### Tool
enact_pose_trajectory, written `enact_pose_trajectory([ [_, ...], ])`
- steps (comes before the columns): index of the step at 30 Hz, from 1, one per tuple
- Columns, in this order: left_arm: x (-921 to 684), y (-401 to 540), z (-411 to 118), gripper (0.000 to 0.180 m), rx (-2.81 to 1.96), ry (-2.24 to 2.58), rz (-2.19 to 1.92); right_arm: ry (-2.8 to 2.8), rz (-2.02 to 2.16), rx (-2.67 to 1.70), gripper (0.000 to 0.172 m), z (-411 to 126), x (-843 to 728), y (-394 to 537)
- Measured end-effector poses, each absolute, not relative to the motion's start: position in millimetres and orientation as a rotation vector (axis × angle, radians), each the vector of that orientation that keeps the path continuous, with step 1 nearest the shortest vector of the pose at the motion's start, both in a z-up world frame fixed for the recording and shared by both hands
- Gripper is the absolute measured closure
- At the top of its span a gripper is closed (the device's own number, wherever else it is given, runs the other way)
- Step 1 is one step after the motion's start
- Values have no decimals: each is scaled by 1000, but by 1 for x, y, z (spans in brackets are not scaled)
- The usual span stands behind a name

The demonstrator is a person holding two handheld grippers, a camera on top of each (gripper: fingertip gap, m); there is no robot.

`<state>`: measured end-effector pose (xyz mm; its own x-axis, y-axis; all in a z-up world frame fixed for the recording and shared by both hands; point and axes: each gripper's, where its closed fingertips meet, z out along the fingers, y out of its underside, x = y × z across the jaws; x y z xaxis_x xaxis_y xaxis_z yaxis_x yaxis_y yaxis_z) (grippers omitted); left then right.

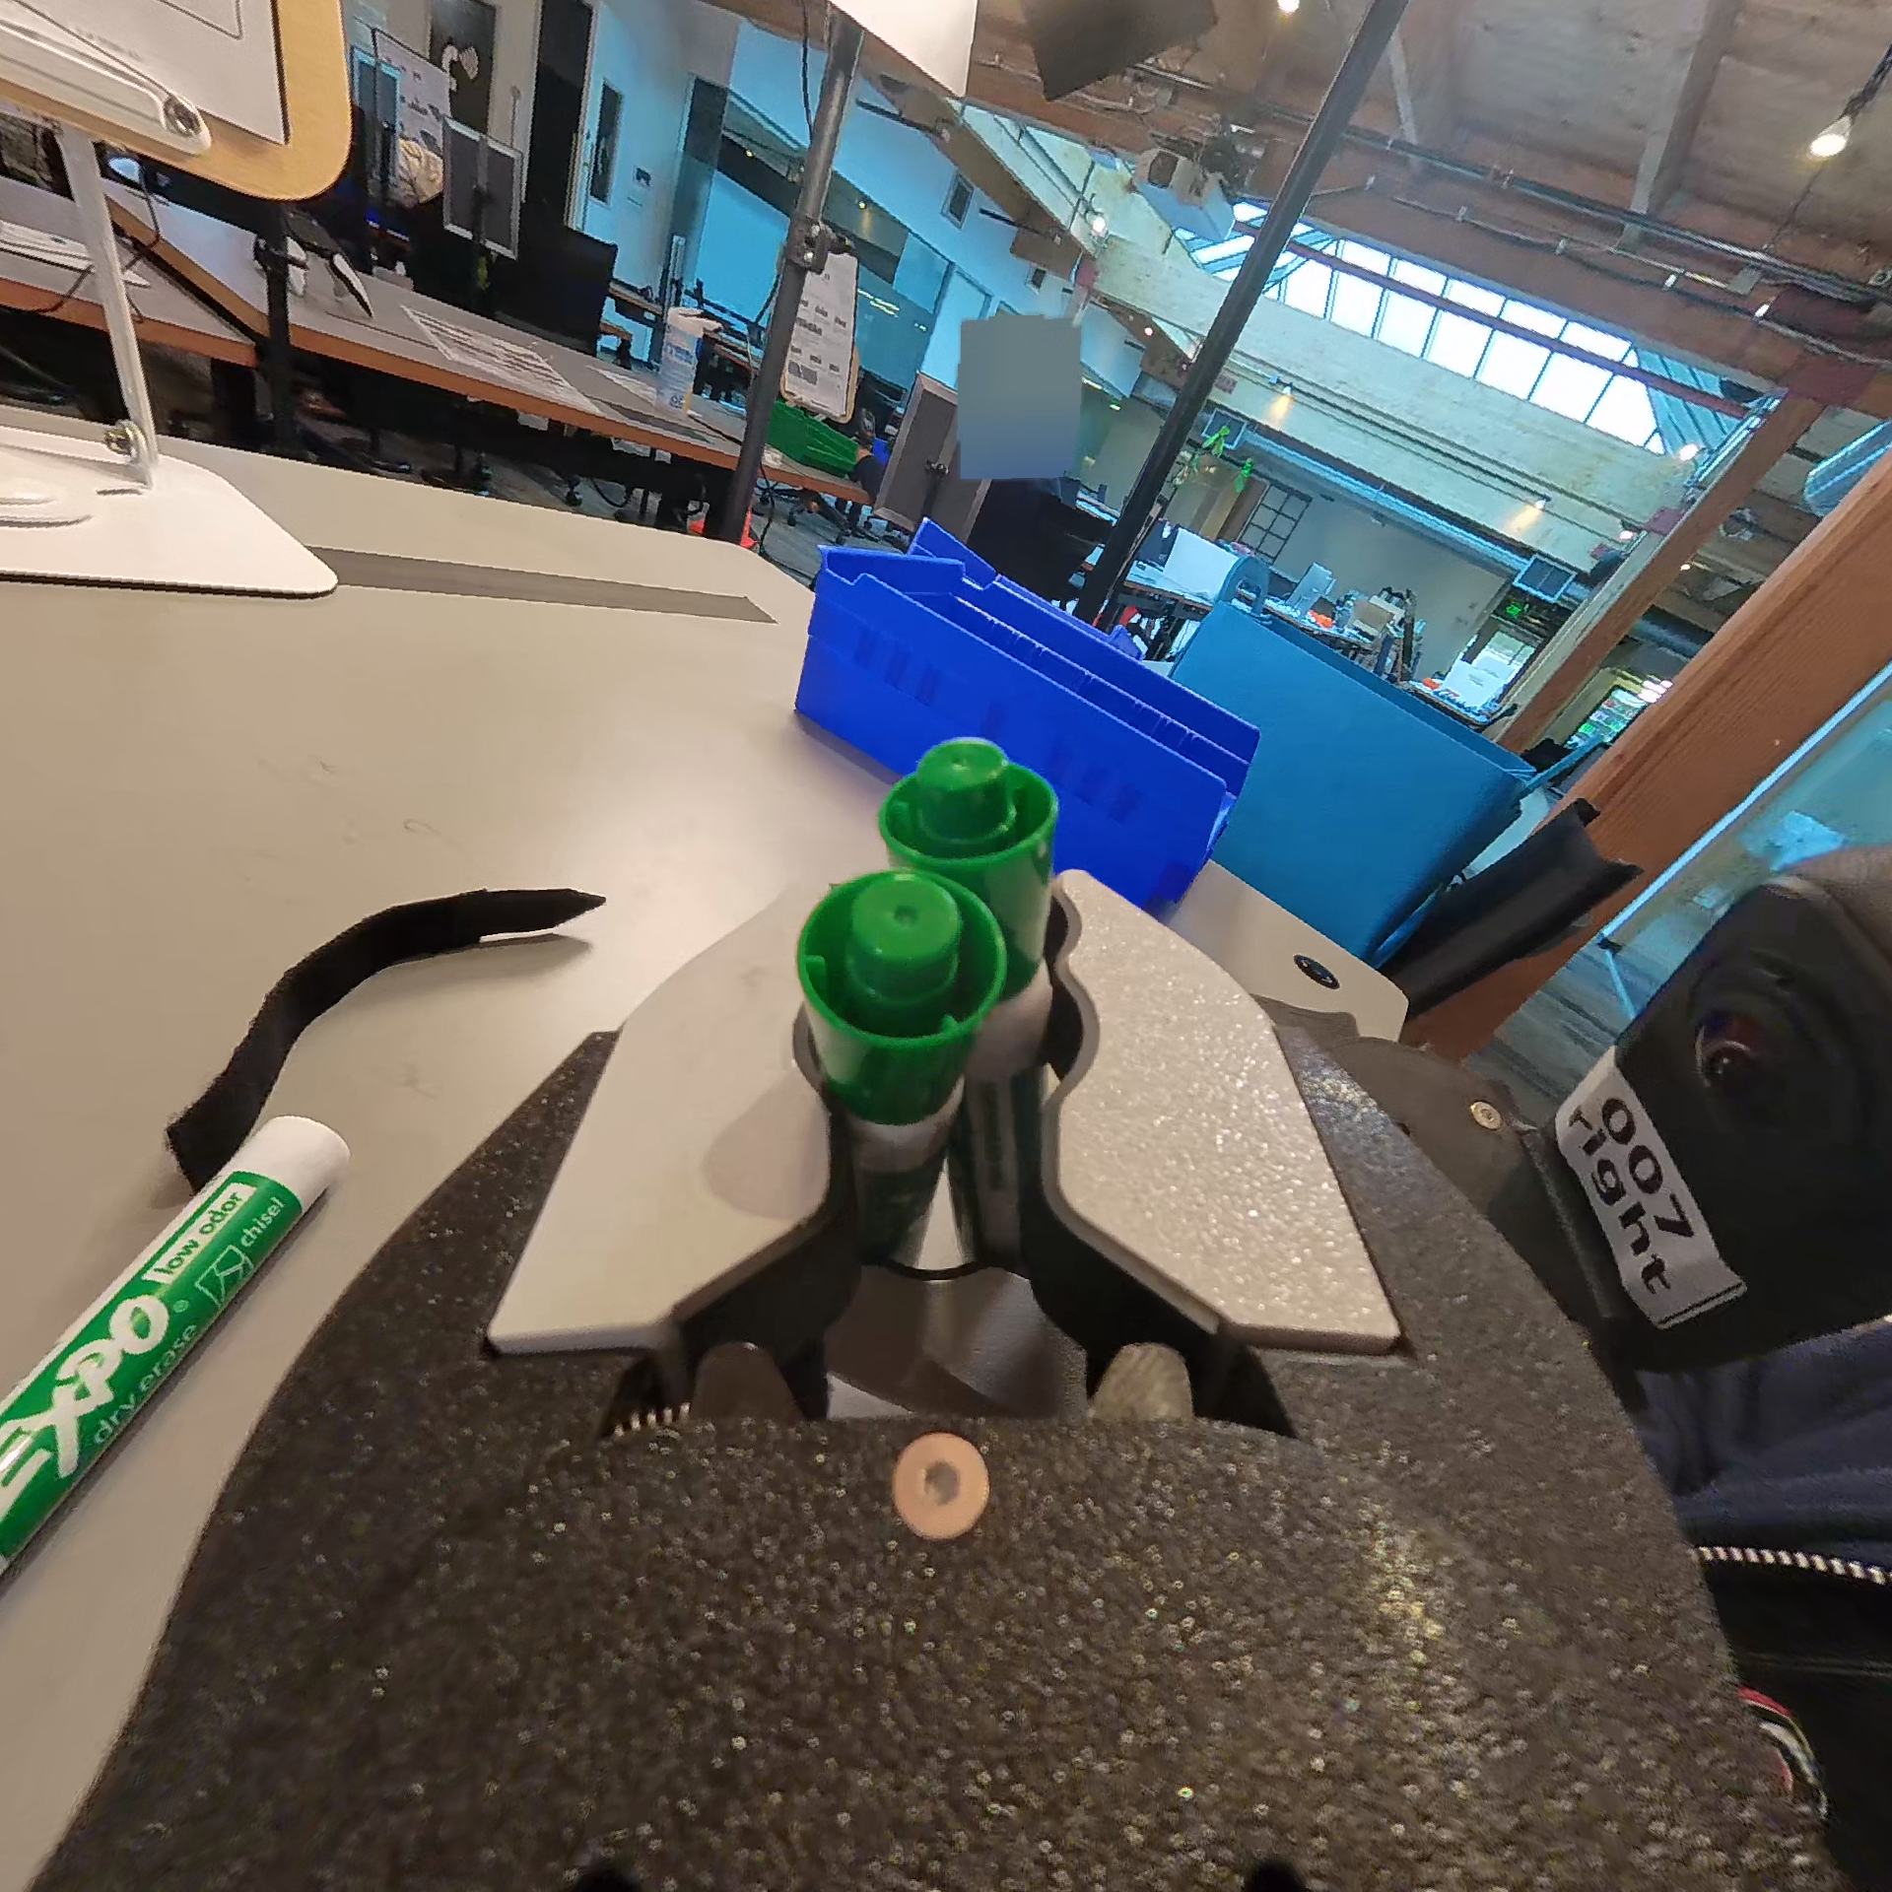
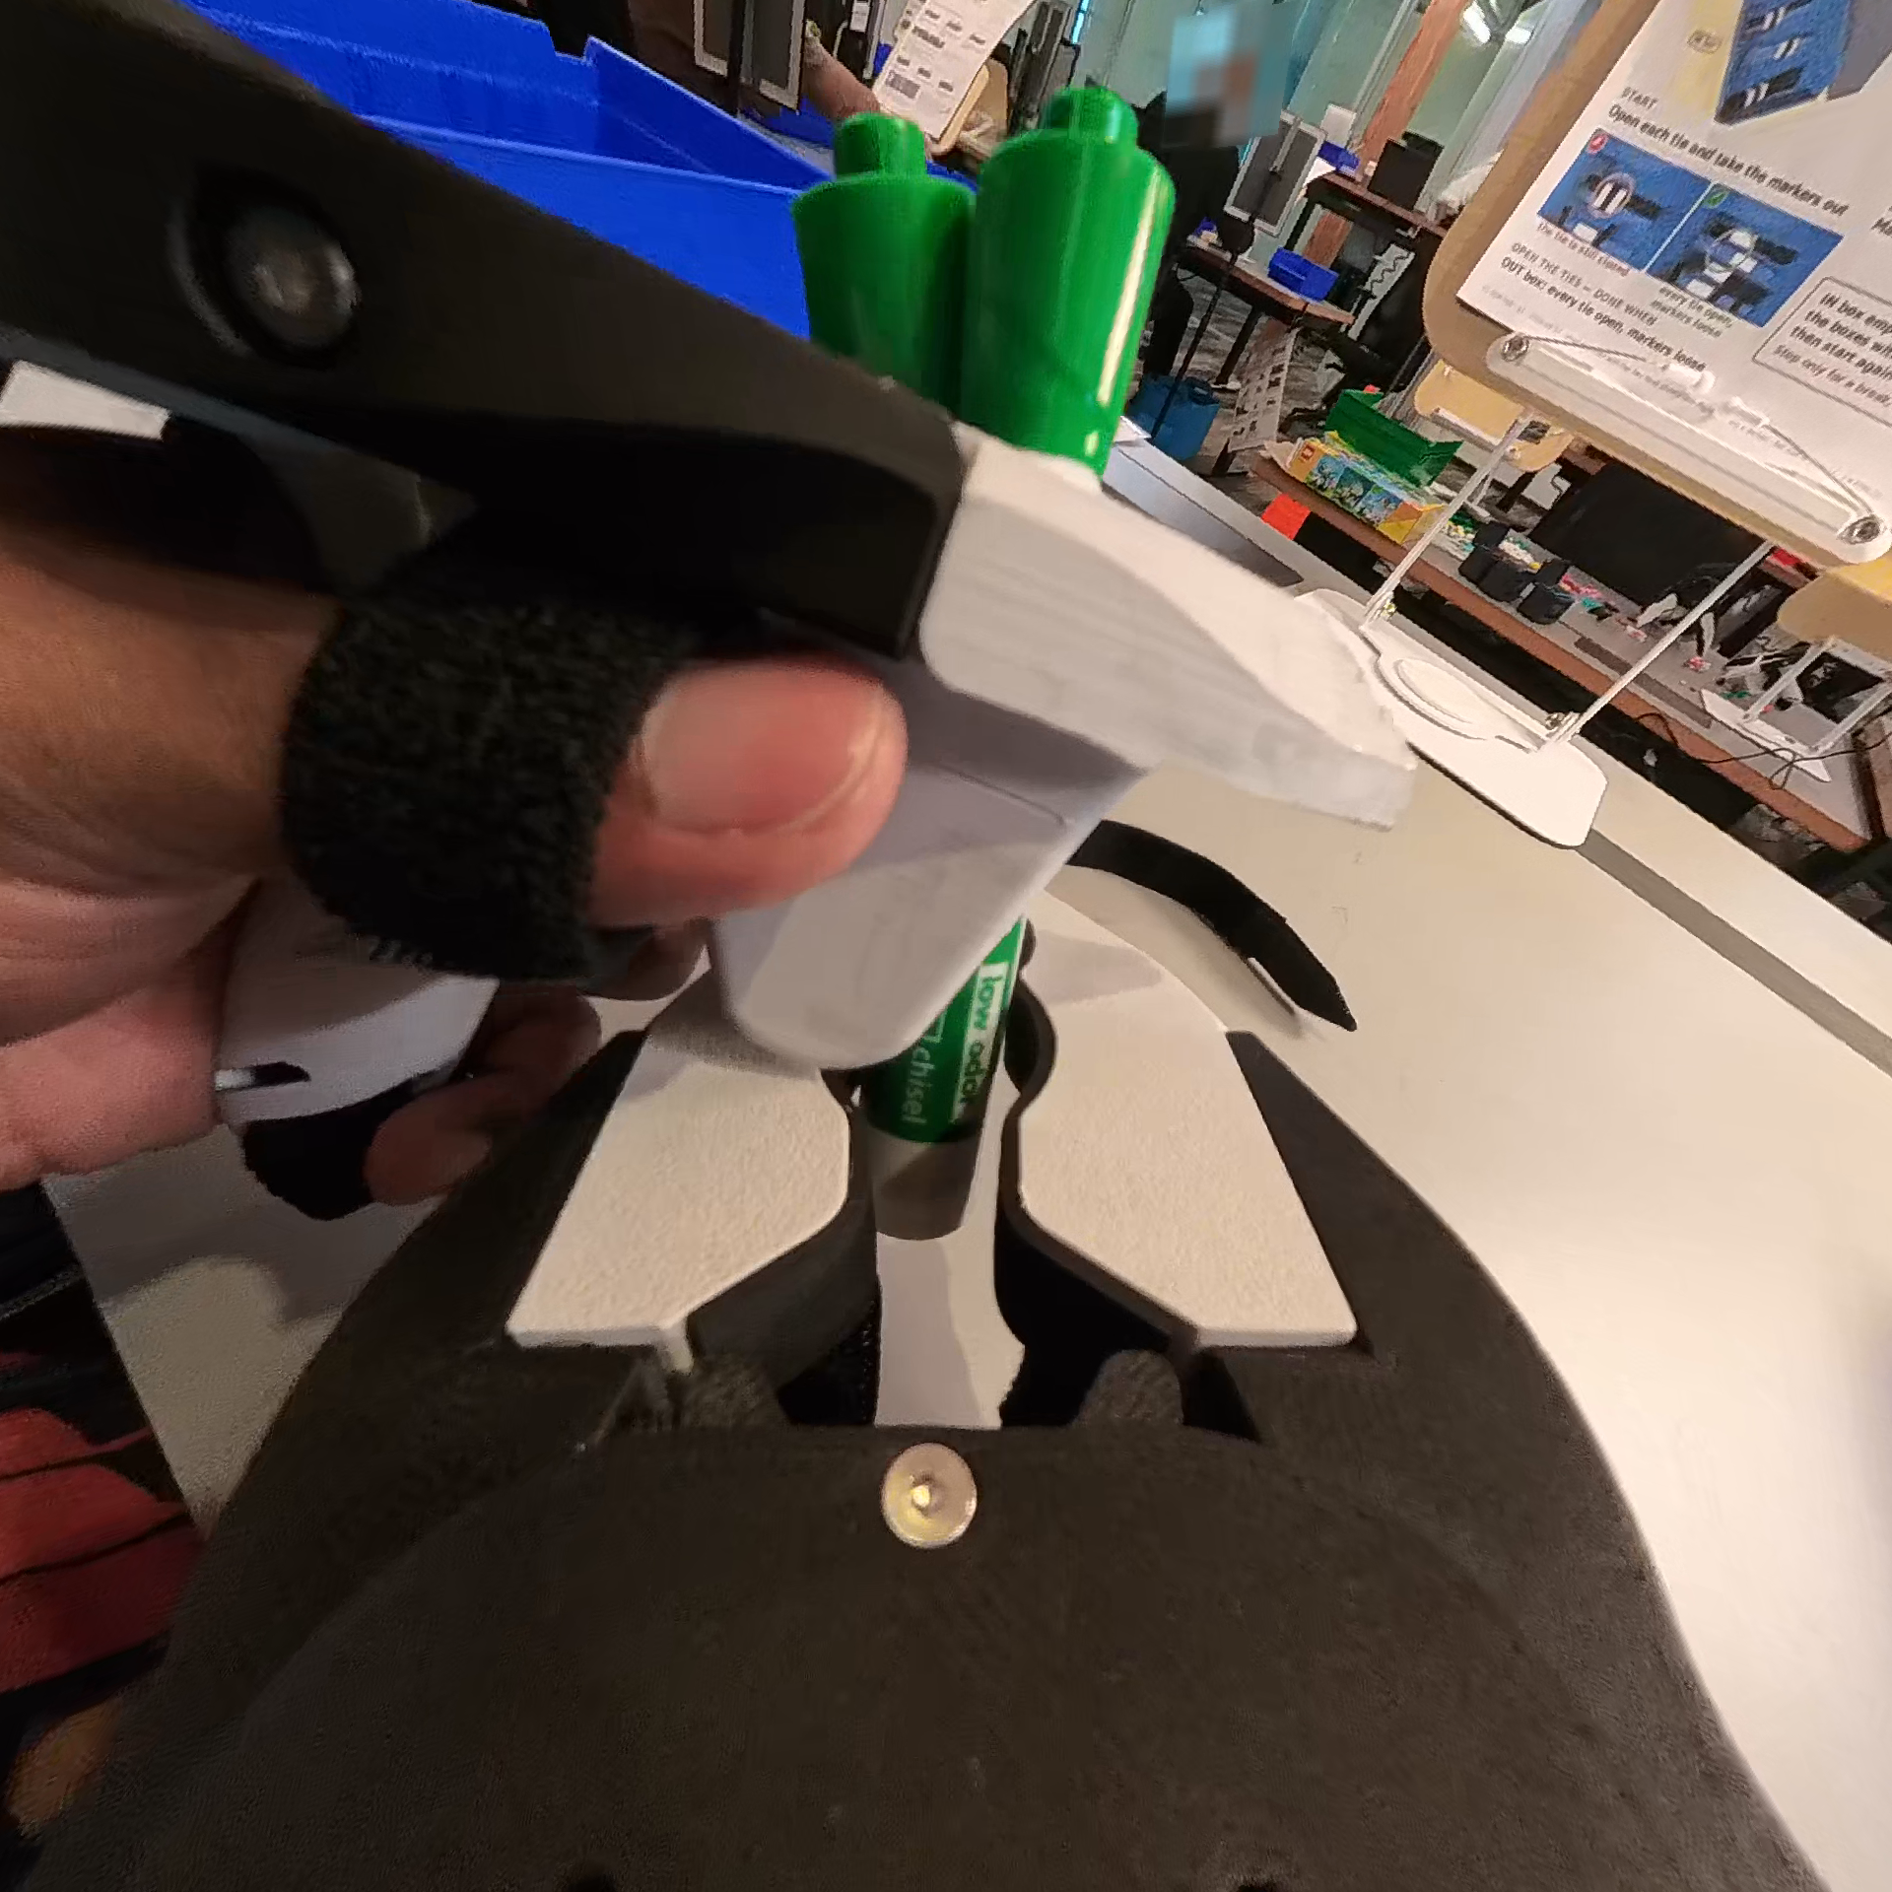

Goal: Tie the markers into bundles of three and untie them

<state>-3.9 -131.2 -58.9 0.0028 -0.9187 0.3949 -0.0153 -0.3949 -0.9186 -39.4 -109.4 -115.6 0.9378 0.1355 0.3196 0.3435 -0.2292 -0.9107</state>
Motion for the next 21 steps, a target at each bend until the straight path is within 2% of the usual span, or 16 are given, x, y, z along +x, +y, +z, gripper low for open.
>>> enact_pose_trajectory([
  [1,-4,-131,-59,146,-1519,1001,-1513,-366,-209,-1800,149,-115,-40,-109],
  [2,-5,-129,-59,159,-1526,1001,-1530,-376,-216,-1798,147,-116,-40,-109],
  [15,-4,-125,-65,161,-1583,971,-1715,-459,-134,-1852,144,-124,-39,-110],
  [21,-7,-117,-63,162,-1594,890,-1720,-495,-303,-1805,138,-123,-33,-108],
])
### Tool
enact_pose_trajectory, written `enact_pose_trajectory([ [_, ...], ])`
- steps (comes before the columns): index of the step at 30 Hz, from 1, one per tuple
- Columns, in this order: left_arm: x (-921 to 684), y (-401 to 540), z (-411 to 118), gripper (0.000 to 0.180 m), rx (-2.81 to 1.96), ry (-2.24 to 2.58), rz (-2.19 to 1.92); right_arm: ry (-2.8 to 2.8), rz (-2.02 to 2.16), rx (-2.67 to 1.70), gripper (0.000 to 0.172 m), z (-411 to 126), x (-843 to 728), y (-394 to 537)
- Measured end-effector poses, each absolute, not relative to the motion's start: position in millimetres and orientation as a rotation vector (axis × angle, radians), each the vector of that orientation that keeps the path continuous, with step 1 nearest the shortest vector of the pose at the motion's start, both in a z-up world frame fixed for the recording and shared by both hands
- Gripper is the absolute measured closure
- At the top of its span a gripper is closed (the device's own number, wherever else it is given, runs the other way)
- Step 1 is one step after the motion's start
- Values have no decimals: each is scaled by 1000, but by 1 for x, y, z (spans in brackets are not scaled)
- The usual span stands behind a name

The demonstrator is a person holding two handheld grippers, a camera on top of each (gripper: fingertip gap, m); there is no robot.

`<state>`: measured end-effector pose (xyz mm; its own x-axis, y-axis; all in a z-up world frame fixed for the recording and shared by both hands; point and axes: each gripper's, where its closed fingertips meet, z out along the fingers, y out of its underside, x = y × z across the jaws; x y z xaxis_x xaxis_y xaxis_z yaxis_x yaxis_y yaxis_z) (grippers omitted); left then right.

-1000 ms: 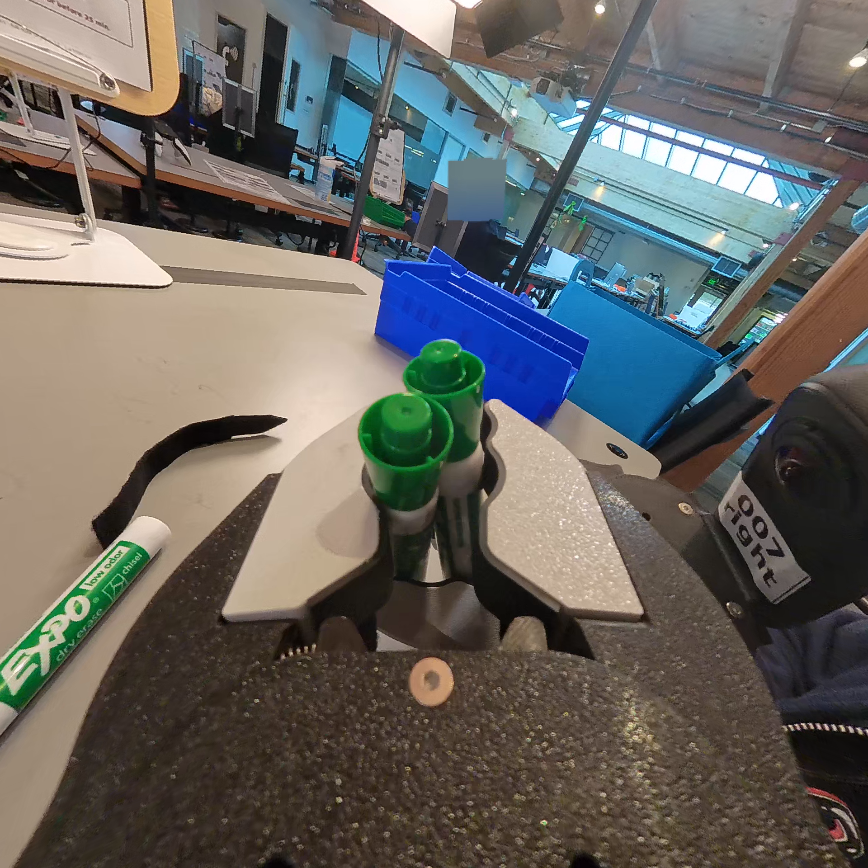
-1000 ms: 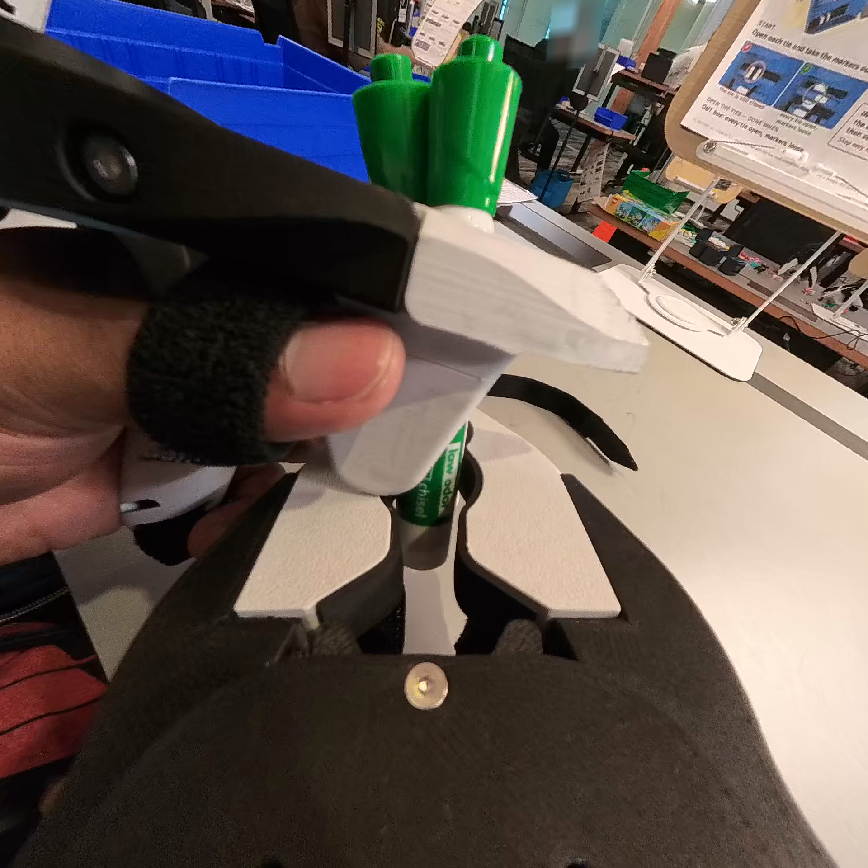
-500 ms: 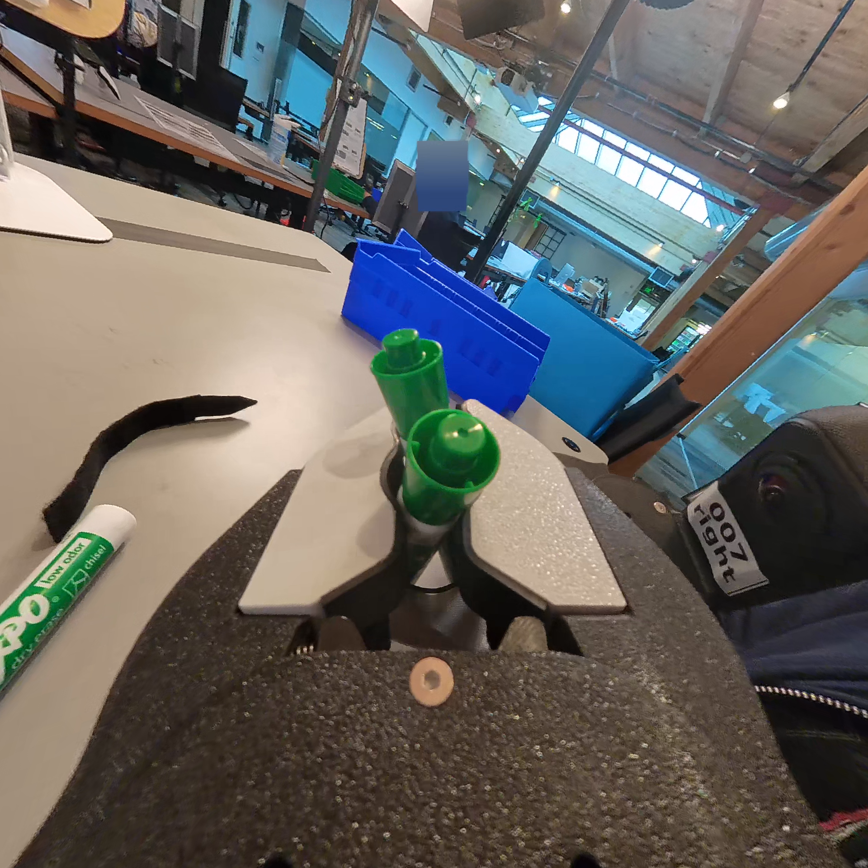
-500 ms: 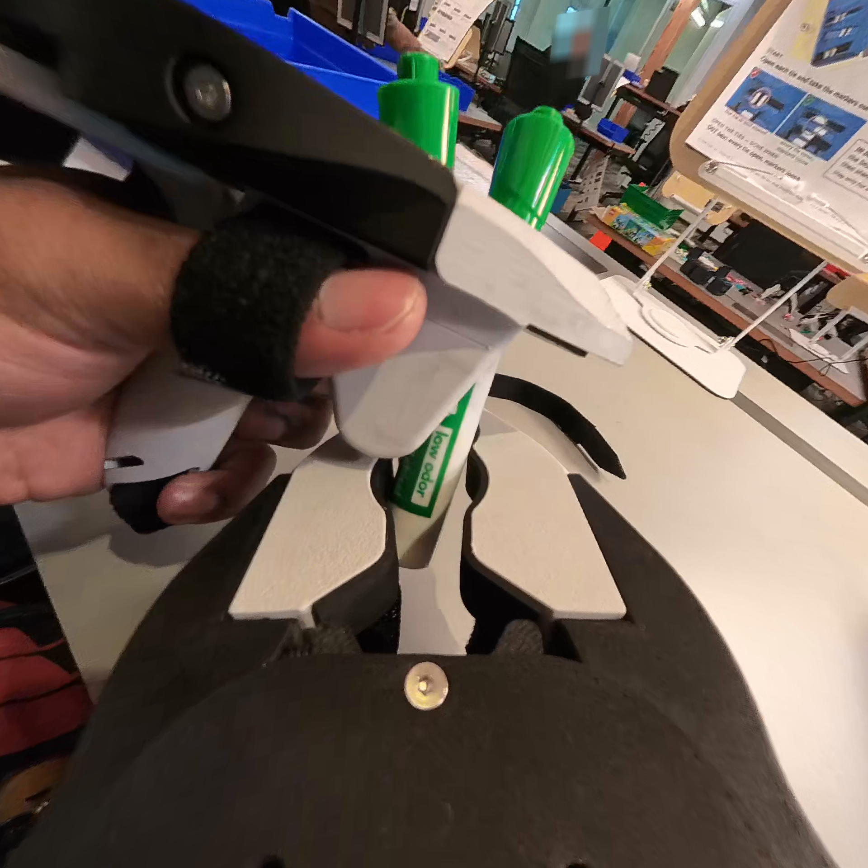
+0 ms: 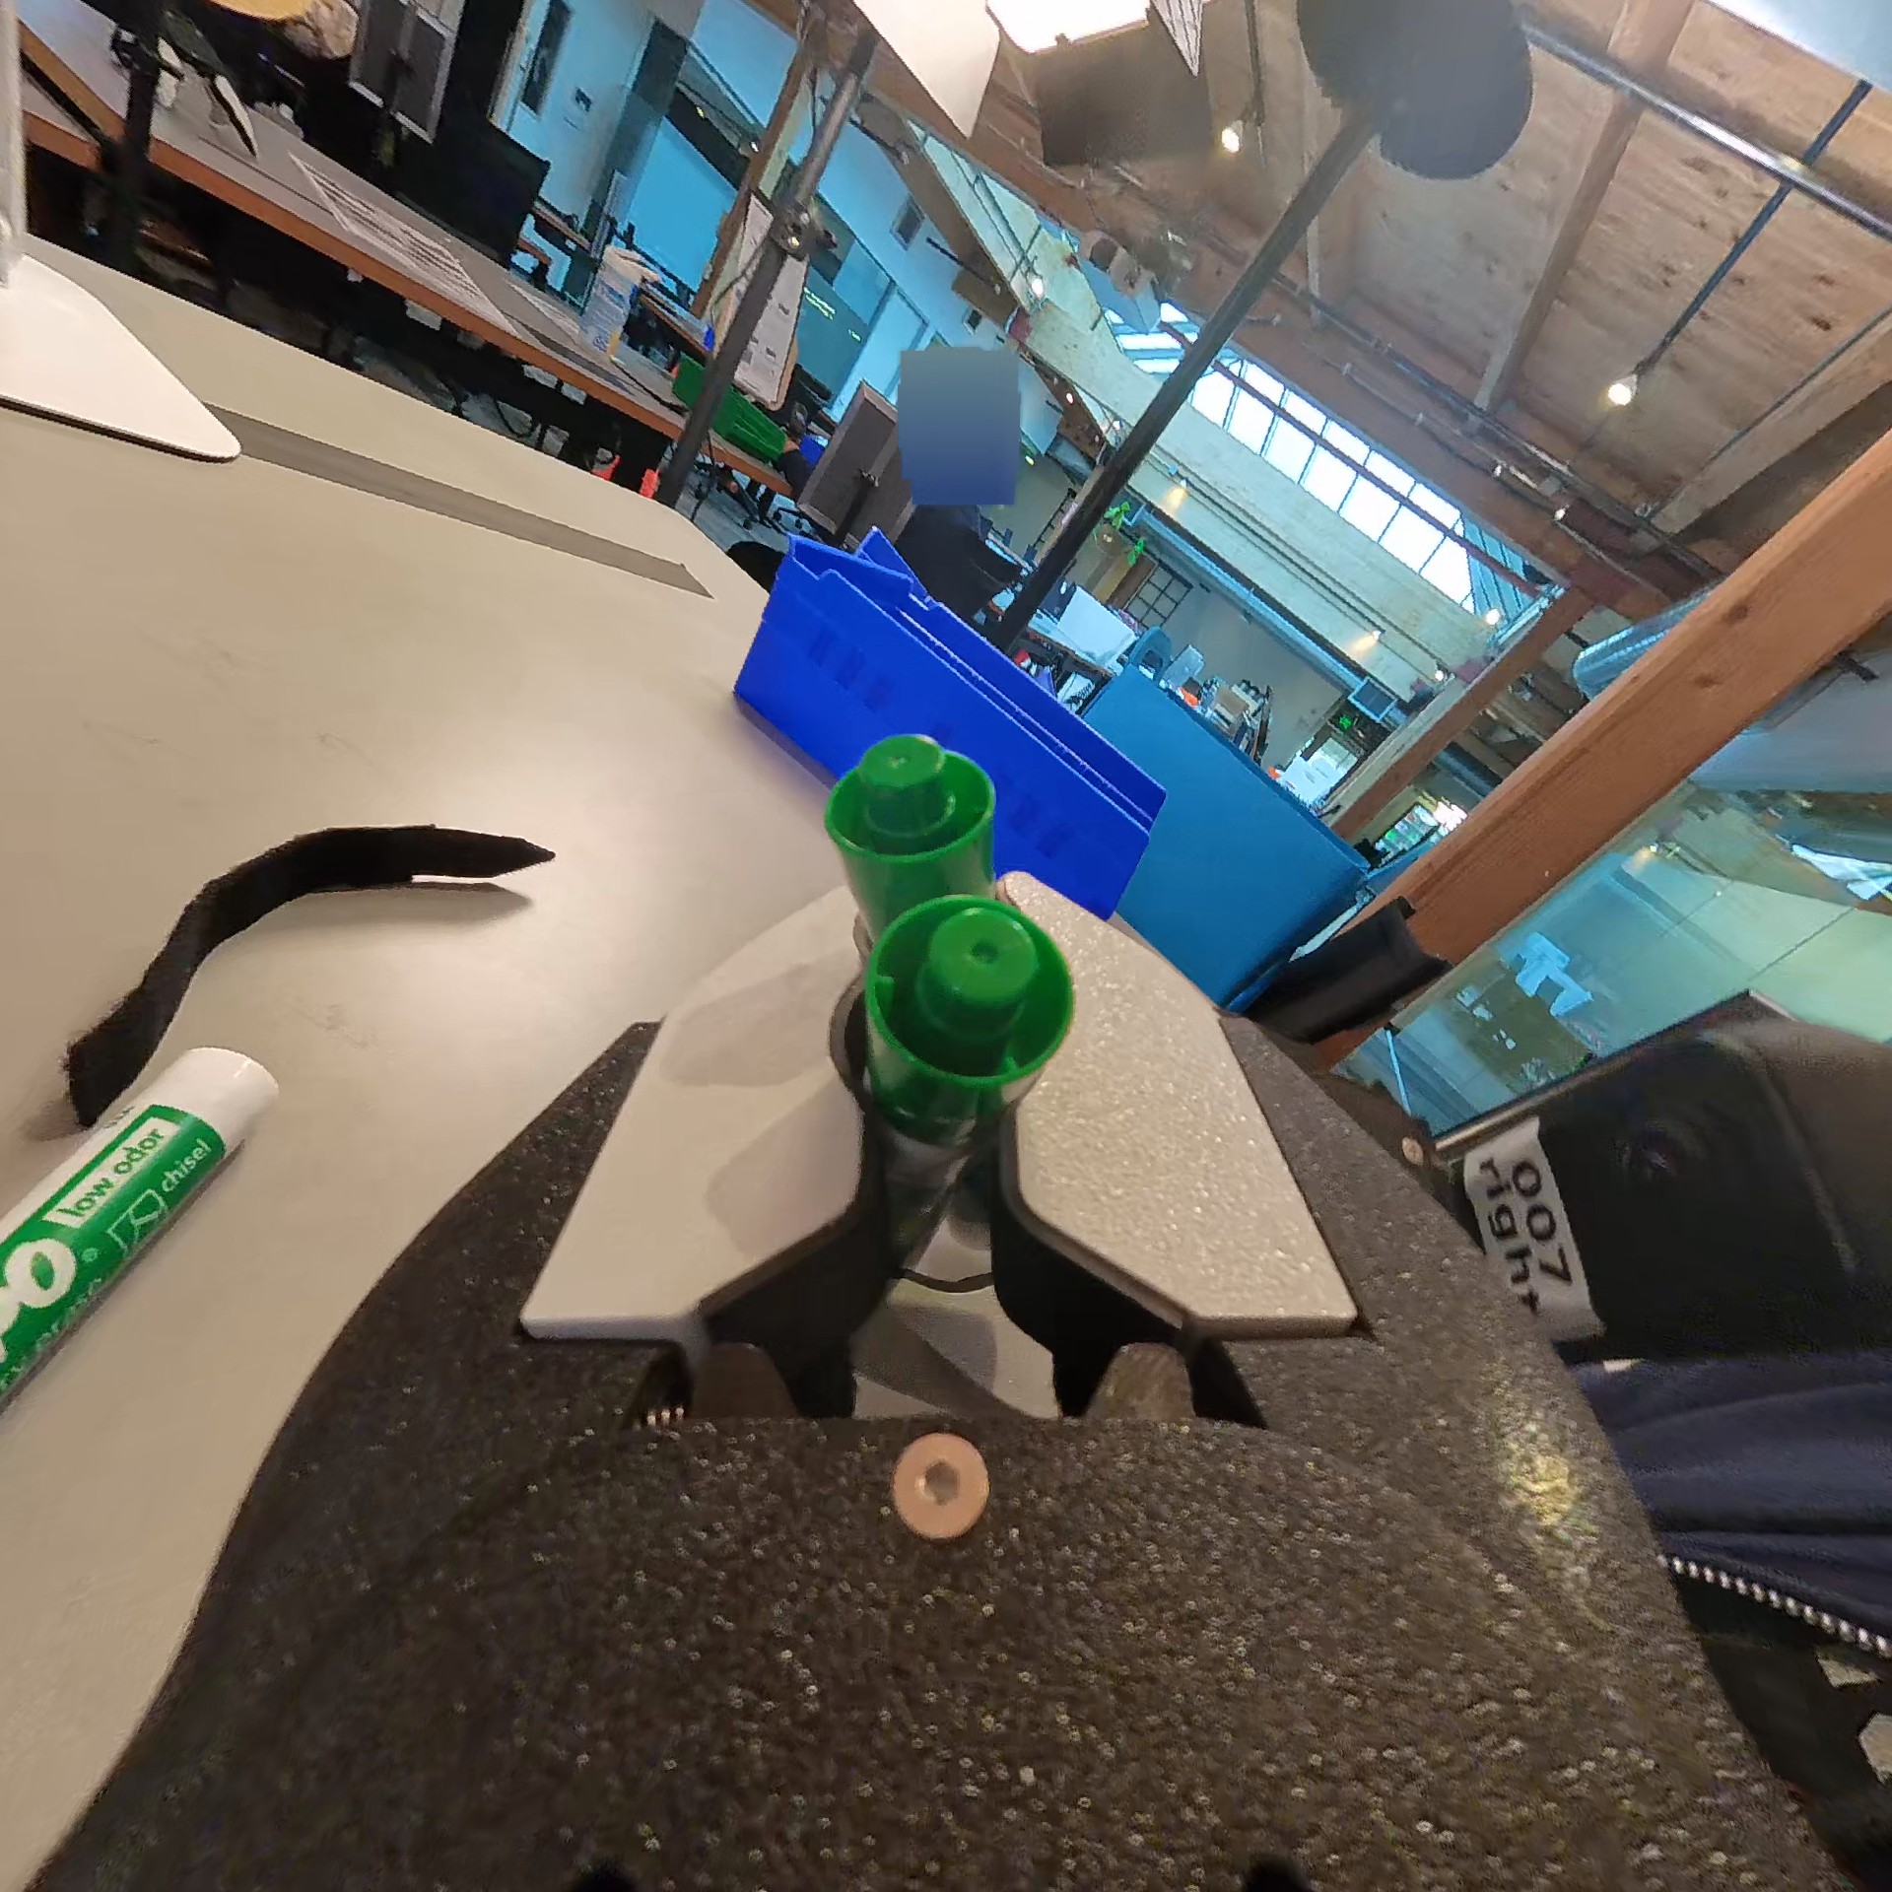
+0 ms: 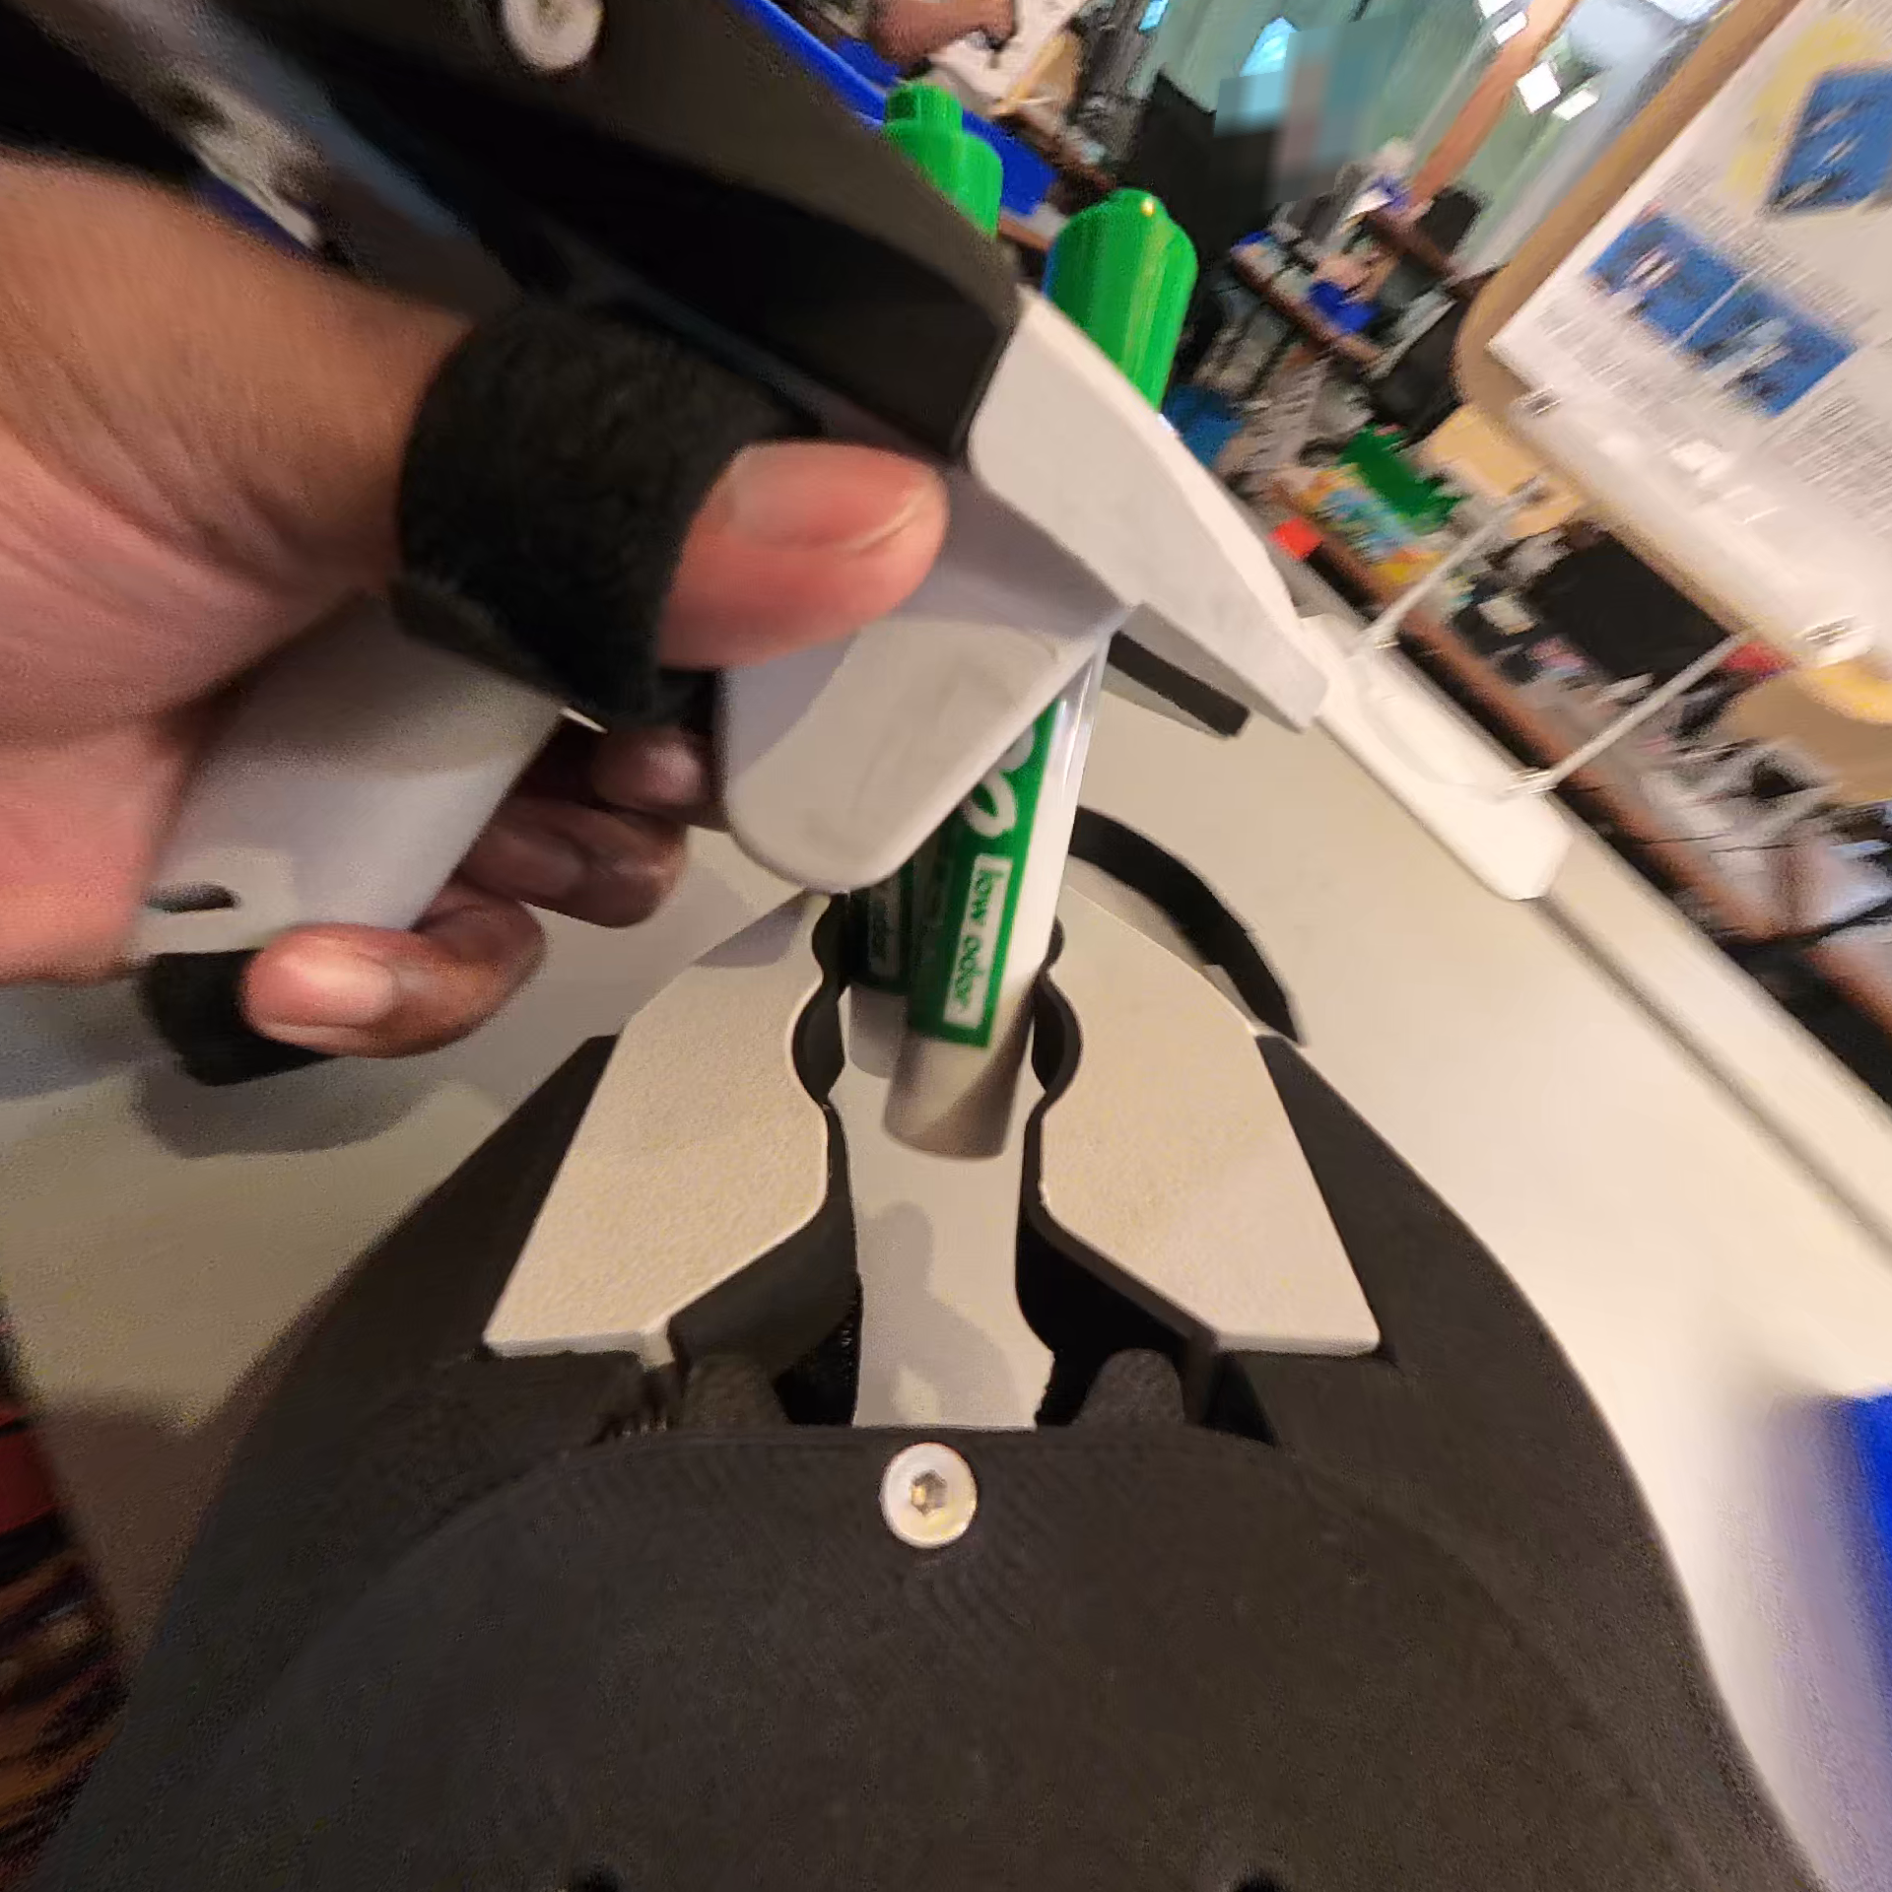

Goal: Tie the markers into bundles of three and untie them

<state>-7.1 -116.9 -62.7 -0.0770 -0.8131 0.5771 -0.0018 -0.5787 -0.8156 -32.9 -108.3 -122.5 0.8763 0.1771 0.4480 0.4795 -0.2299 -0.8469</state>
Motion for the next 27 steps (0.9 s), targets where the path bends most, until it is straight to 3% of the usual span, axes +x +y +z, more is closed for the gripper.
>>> enact_pose_trajectory([
  [13,-21,-101,-60,163,-1650,538,-1849,-575,-811,-1635,128,-108,-23,-106],
  [27,-19,-104,-71,163,-1651,485,-1800,-622,-871,-1684,127,-113,-17,-100],
])
